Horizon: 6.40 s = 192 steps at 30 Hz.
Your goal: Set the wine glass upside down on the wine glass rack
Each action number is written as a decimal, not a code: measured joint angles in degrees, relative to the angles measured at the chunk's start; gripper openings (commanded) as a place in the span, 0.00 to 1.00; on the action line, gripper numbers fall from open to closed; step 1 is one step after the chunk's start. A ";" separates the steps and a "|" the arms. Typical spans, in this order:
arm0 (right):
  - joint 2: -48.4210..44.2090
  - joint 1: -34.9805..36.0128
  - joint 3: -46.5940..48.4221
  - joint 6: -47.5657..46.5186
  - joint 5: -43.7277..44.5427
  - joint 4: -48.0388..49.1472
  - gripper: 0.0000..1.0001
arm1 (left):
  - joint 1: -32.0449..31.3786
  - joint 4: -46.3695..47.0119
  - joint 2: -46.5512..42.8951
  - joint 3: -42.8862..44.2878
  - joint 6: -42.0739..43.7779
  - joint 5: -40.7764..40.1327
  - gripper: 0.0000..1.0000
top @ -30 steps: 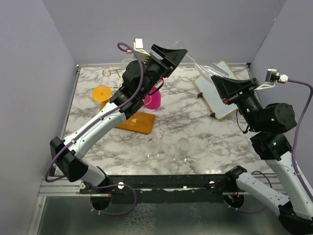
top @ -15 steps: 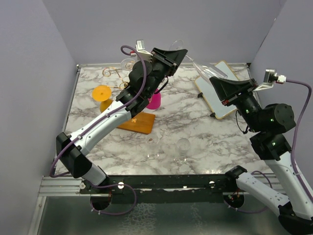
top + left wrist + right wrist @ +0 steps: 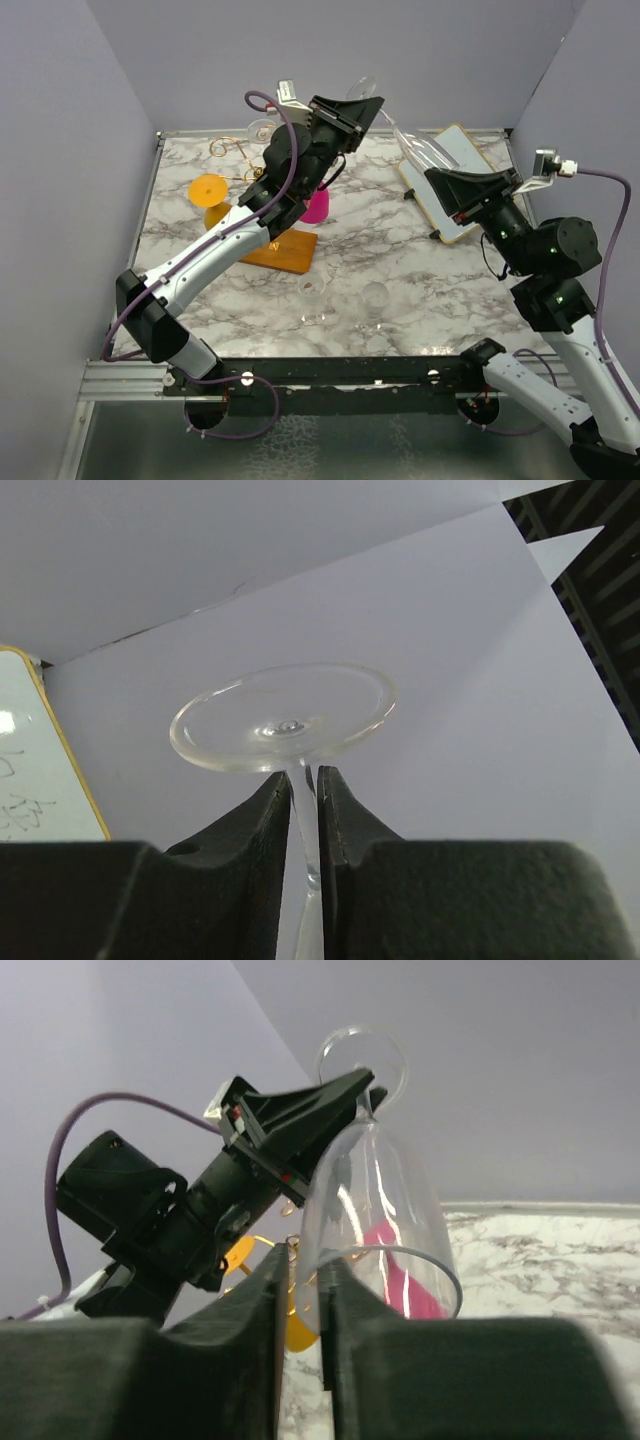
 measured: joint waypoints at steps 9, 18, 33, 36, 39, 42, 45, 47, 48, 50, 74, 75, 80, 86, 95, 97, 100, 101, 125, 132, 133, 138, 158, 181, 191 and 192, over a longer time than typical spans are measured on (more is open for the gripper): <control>-2.71 0.02 -0.26 -0.83 -0.39 -8.68 0.52 | 0.70 1.62 0.17 1.44 8.13 -2.54 0.00; -5.62 0.02 -0.94 -4.96 2.01 -16.44 0.52 | 0.76 1.64 -0.46 1.46 24.72 -2.56 0.00; 8.70 0.02 12.76 -15.39 -4.55 -18.80 0.51 | 0.79 4.24 -6.60 -0.50 48.63 18.45 0.00; 12.74 0.02 15.96 -16.17 -8.09 -18.86 0.51 | 0.79 4.92 -6.78 -1.51 50.18 23.58 0.00; 16.02 0.02 18.10 -16.35 -11.06 -18.86 0.49 | 0.79 5.55 -6.78 -2.78 50.99 27.93 0.00; 17.64 0.02 18.38 -16.11 -13.79 -18.82 0.47 | 0.79 5.99 -6.78 -4.04 51.41 31.47 0.00; 18.36 0.02 18.38 -15.39 -15.69 -18.43 0.41 | 0.79 6.32 -6.84 -4.87 51.58 33.90 0.00; 18.60 0.02 18.38 -14.80 -16.76 -17.84 0.38 | 0.79 6.75 -6.97 -5.20 51.58 35.01 0.00; 18.69 0.02 18.36 -14.40 -17.22 -17.40 0.37 | 0.79 6.99 -7.08 -5.31 51.56 35.34 0.00; 18.80 0.02 18.36 -13.86 -17.99 -16.50 0.35 | 0.79 7.43 -7.43 -5.64 51.52 36.00 0.00; 21.73 0.28 14.78 -12.13 -23.04 -6.29 0.01 | 1.03 10.62 -9.16 -9.44 48.22 38.47 0.52; 21.53 0.26 14.19 -12.37 -22.82 -6.05 0.01 | 1.07 10.71 -9.60 -10.01 48.37 38.14 0.56; 20.85 0.24 10.29 -15.28 -21.73 -5.38 0.01 | 1.03 10.60 -14.21 -13.73 50.01 35.60 0.64; 20.74 0.24 6.80 -18.62 -21.94 -3.48 0.01 | 1.03 6.21 -18.14 -12.66 53.44 30.27 0.65; 21.53 0.72 0.28 -21.11 -24.44 1.64 0.01 | 1.03 -3.76 -22.47 -5.29 57.44 13.90 0.65; 22.51 1.55 -0.48 -21.81 -24.46 2.86 0.01 | 1.03 -4.85 -23.87 -4.92 58.21 10.62 0.65; 24.92 3.78 -0.66 -23.37 -24.35 4.50 0.01 | 1.03 -5.99 -24.52 -3.85 59.10 7.85 0.65; 25.77 4.63 -0.66 -23.93 -24.24 5.05 0.01 | 1.03 -6.16 -24.59 -3.56 59.34 7.23 0.65; 41.13 11.41 -0.61 -31.30 -26.75 18.95 0.01 | 1.03 -10.93 -23.30 2.32 61.42 2.49 0.66; 44.59 11.65 2.16 -31.39 -27.54 19.32 0.01 | 1.03 -10.95 -22.25 2.32 61.44 2.01 0.66; 44.94 11.74 2.64 -31.41 -27.61 19.39 0.01 | 1.03 -10.93 -22.14 2.32 61.44 1.92 0.66; 45.97 12.04 4.24 -31.56 -28.33 19.87 0.01 | 1.03 -10.93 -21.73 2.32 61.51 1.84 0.66; 49.68 13.27 8.20 -33.57 -33.03 20.11 0.01 | 1.03 -10.91 -21.29 2.32 61.64 1.55 0.66; 44.50 13.79 1.86 -37.13 -36.24 21.11 0.01 | 1.03 -10.88 -20.79 2.32 61.86 1.20 0.66; 44.22 13.79 -0.04 -36.87 -32.94 22.97 0.03 | 1.03 -10.91 -20.81 2.32 61.88 1.16 0.66; 44.19 13.79 -0.04 -36.74 -32.26 23.06 0.03 | 1.03 -10.88 -20.81 2.32 61.86 1.16 0.66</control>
